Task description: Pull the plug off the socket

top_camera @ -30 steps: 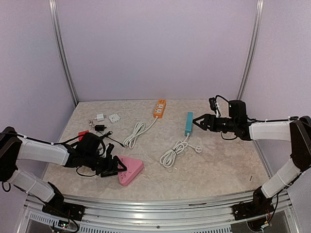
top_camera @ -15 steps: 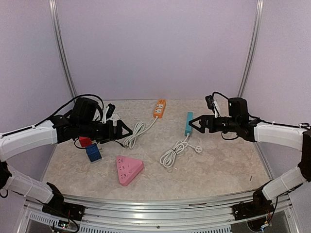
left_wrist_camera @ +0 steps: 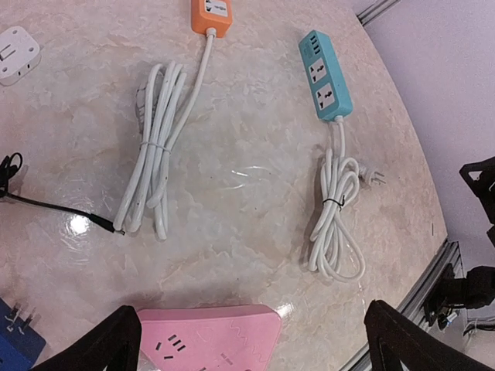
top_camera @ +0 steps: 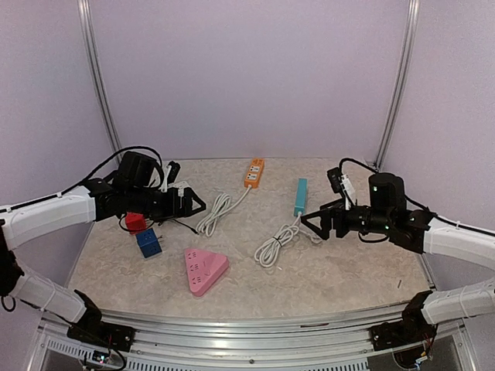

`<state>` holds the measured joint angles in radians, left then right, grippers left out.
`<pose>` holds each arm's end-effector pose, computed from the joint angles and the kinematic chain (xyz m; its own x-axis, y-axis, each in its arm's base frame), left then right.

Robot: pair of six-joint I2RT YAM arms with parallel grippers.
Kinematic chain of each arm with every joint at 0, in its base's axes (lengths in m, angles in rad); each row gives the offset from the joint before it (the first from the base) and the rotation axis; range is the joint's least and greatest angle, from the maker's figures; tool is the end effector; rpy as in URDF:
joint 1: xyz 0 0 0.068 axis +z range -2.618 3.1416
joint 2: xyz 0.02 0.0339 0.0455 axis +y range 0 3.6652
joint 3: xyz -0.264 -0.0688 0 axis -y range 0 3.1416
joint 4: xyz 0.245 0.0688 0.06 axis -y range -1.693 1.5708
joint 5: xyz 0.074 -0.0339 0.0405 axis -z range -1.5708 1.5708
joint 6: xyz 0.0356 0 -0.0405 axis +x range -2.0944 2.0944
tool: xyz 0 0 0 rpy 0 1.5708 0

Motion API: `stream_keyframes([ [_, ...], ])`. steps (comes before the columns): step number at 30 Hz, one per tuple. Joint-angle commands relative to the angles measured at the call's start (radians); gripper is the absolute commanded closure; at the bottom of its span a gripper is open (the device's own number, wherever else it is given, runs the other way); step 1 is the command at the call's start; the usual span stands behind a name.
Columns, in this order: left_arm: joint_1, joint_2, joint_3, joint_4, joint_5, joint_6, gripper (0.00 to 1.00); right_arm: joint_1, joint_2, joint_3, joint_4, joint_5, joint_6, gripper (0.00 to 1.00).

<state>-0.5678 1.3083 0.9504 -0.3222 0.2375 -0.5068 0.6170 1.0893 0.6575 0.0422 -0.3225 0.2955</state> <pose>0.2370 -0.1611 0.2705 -0.7921 -0.0543 -0.6080 0.3345 0.7946 -0.5067 0.1933 0.1510 0.2585 -0.5258 -0.0344 -0.8499 -0.6635 0.6418 0.3846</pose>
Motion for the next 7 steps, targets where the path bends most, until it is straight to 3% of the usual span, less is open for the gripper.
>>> stream_keyframes([
  [1, -0.018, 0.037, -0.032, 0.042, -0.012, 0.024, 0.01, 0.028, -0.053, -0.082, 0.006, 0.078, 0.014, 0.0],
  [7, -0.024, 0.046, -0.02, 0.072, -0.026, 0.021, 0.01, 0.038, -0.072, -0.103, 0.012, 0.095, 0.027, 0.0],
])
